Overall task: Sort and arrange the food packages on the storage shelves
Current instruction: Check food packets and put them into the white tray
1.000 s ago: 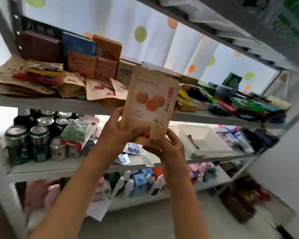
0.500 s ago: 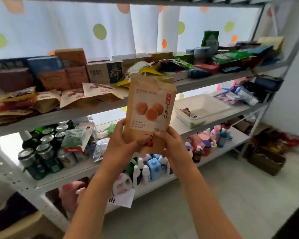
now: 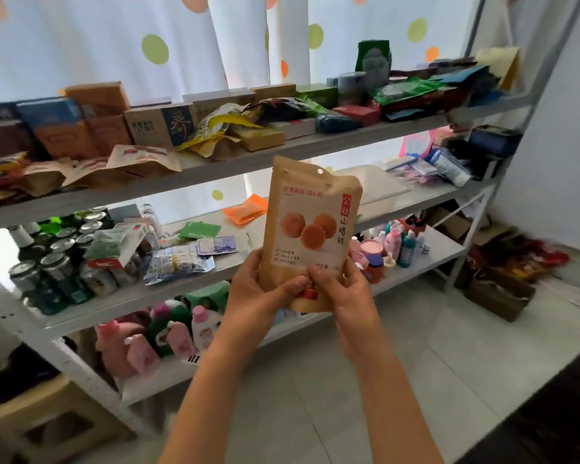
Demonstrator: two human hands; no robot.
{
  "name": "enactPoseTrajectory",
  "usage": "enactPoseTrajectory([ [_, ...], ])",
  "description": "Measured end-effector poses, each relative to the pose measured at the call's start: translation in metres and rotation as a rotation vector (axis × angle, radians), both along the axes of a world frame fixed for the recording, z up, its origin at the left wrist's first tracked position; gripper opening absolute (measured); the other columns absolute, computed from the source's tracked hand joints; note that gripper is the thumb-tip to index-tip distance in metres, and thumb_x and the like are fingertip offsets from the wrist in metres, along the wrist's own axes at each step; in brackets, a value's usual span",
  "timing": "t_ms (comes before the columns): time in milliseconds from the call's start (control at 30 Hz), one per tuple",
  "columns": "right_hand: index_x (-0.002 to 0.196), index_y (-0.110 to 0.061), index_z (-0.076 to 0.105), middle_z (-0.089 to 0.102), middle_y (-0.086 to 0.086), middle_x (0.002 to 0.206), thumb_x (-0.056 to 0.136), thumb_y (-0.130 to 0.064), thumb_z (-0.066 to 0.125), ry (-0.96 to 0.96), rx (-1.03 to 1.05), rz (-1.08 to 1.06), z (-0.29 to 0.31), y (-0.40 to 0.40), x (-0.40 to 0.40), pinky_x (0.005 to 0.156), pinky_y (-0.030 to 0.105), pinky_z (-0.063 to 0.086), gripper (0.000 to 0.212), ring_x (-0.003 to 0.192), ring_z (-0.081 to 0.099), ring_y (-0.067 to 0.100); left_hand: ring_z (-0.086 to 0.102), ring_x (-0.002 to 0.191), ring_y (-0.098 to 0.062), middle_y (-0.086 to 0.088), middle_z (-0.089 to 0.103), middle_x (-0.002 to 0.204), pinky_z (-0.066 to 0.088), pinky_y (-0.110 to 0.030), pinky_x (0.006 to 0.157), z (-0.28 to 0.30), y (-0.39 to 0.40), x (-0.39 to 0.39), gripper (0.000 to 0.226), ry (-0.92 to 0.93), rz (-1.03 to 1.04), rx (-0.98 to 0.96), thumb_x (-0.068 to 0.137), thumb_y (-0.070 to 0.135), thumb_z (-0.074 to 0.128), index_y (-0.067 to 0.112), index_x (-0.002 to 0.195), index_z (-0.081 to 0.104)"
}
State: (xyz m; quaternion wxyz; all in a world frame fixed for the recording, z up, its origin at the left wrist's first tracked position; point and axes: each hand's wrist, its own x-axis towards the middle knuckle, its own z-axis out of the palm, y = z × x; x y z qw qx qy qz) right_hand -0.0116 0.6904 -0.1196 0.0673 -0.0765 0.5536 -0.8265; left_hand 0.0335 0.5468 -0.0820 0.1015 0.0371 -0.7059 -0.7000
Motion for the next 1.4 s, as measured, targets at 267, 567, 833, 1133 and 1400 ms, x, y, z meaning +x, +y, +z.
enactPoseTrajectory([
  [267, 0.131, -0.029, 0.057, 0.072, -0.001, 0.121, 0.08, -0.034, 0.076, -0.019, 0.044, 0.025, -0.018, 0.068, 0.026, 0.103, 0.05, 0.052, 0.055, 0.116, 0.067, 0.023, 0.071, 0.099, -0.014, 0.004, 0.075, 0.106, 0.058, -0.023, 0.074, -0.033, 0.063, 0.023, 0.055, -0.018, 0.014, 0.037, 0.069, 0.021, 0.082, 0.023, 0.119, 0.059],
  [567, 0.128, -0.035, 0.057, 0.073, -0.006, 0.119, 0.083, -0.036, 0.069, -0.009, 0.003, -0.117, -0.025, 0.11, 0.047, 0.103, 0.049, 0.052, 0.047, 0.116, 0.067, 0.018, 0.056, 0.102, -0.008, 0.005, 0.055, 0.114, 0.043, -0.011, 0.073, -0.046, 0.131, 0.032, 0.044, 0.123, 0.293, -0.331, 0.083, 0.029, 0.077, 0.027, 0.114, 0.047],
  [833, 0.122, -0.029, 0.067, 0.073, -0.001, 0.119, 0.093, -0.048, 0.057, -0.014, 0.104, -0.085, -0.022, 0.12, 0.052, 0.102, 0.047, 0.052, 0.037, 0.117, 0.066, 0.022, 0.06, 0.097, -0.004, -0.001, 0.057, 0.118, 0.047, -0.004, 0.064, -0.052, 0.153, 0.028, 0.041, 0.069, 0.084, -0.113, 0.096, 0.048, 0.045, 0.02, 0.126, 0.044],
  [1133, 0.116, -0.022, 0.067, 0.073, -0.009, 0.103, 0.088, -0.009, 0.075, 0.029, 0.279, -0.146, -0.049, 0.126, 0.056, 0.075, 0.024, 0.059, 0.032, 0.094, 0.071, 0.007, 0.067, 0.112, -0.027, -0.009, 0.066, 0.127, 0.055, -0.047, 0.092, -0.078, 0.146, 0.027, 0.062, -0.114, -0.111, 0.308, 0.085, 0.05, 0.066, 0.022, 0.138, 0.051],
  [1400, 0.131, -0.025, 0.053, 0.072, -0.004, 0.116, 0.079, -0.03, 0.08, -0.106, 0.173, -0.138, -0.065, 0.139, 0.059, 0.087, 0.03, 0.06, 0.059, 0.107, 0.07, 0.013, 0.07, 0.106, -0.024, -0.005, 0.074, 0.114, 0.054, -0.044, 0.094, -0.085, 0.153, 0.027, 0.037, -0.269, -0.089, 0.333, 0.095, 0.033, 0.058, 0.016, 0.127, 0.06],
])
